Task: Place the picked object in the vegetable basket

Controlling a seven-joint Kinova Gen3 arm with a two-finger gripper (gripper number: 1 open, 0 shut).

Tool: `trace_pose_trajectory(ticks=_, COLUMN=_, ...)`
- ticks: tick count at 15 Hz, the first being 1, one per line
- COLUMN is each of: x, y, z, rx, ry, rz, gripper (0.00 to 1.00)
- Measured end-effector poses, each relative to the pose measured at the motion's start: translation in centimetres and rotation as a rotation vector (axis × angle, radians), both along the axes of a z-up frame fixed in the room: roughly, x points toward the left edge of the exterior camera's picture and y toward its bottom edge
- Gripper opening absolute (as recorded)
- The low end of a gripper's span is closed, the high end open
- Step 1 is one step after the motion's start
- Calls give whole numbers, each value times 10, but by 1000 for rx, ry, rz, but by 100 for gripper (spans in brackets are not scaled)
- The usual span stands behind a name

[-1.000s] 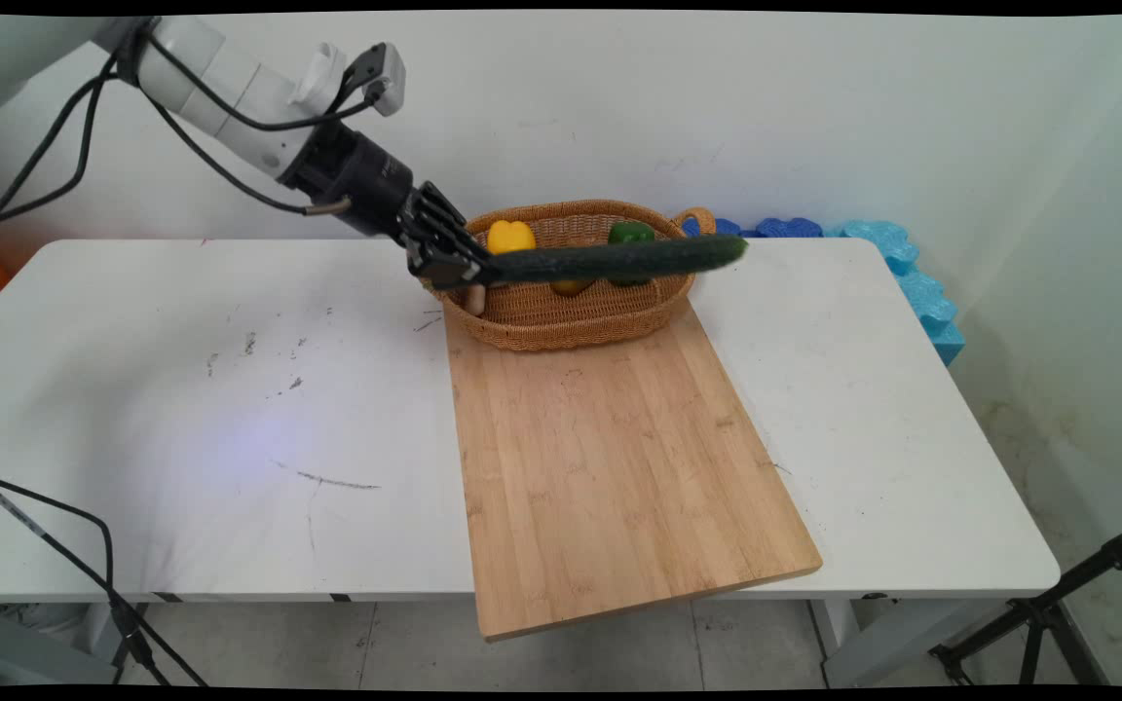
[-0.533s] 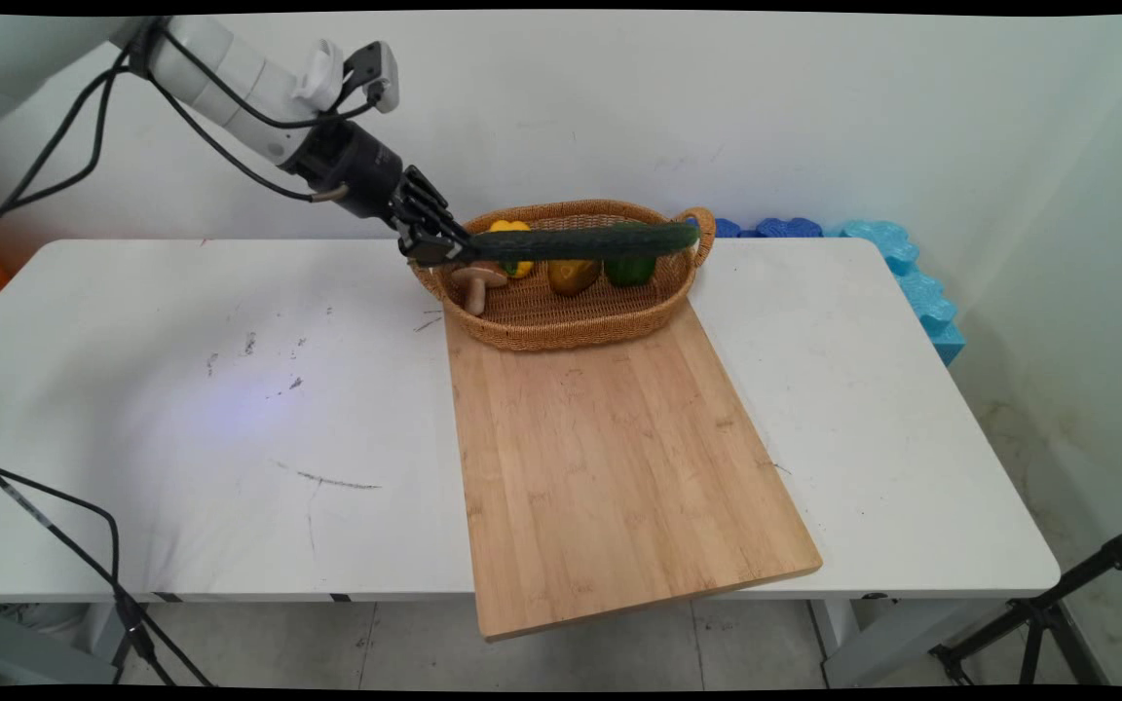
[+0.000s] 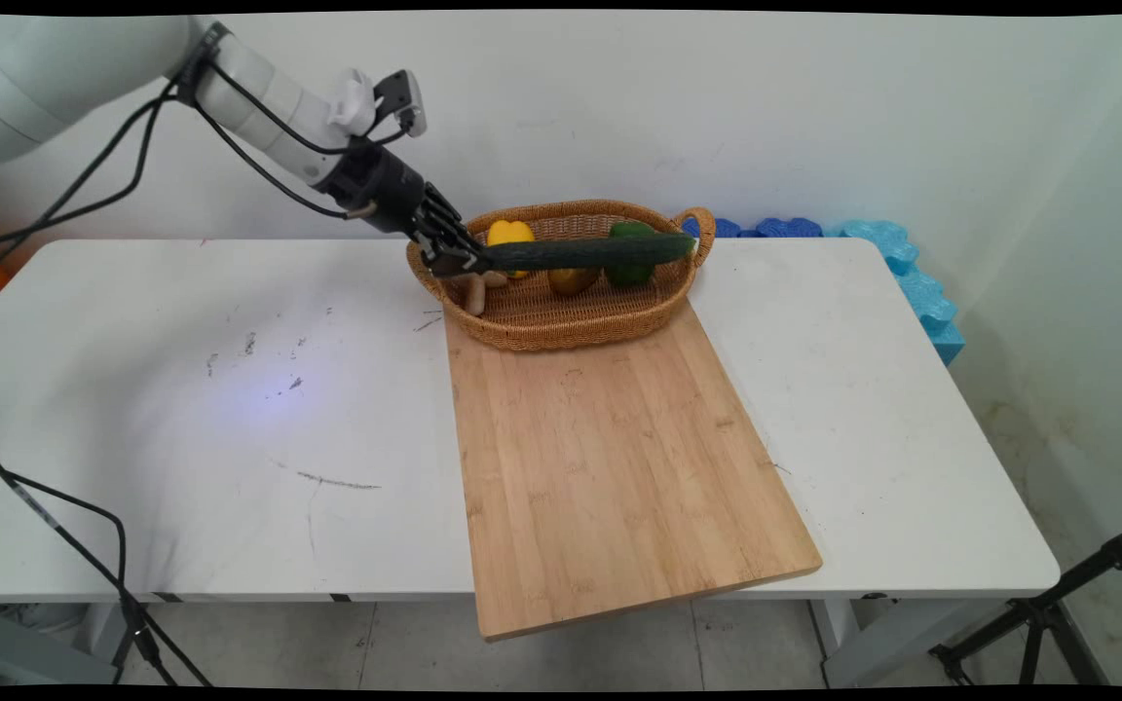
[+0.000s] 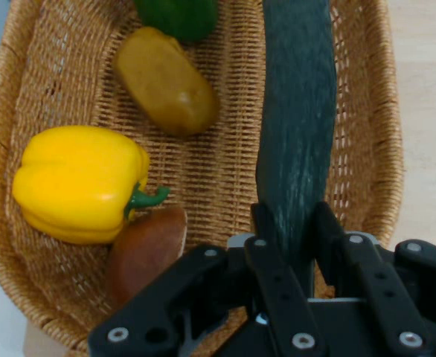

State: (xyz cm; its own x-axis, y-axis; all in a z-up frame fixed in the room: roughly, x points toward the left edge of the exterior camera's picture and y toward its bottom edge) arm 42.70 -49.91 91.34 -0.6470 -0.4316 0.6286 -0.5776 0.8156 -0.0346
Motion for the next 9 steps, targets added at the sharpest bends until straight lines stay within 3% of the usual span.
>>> trace_pose_trajectory(ticks=9, x=-3, y=-15, z=-26, rx=10, ry=11, rz=28, gripper=0)
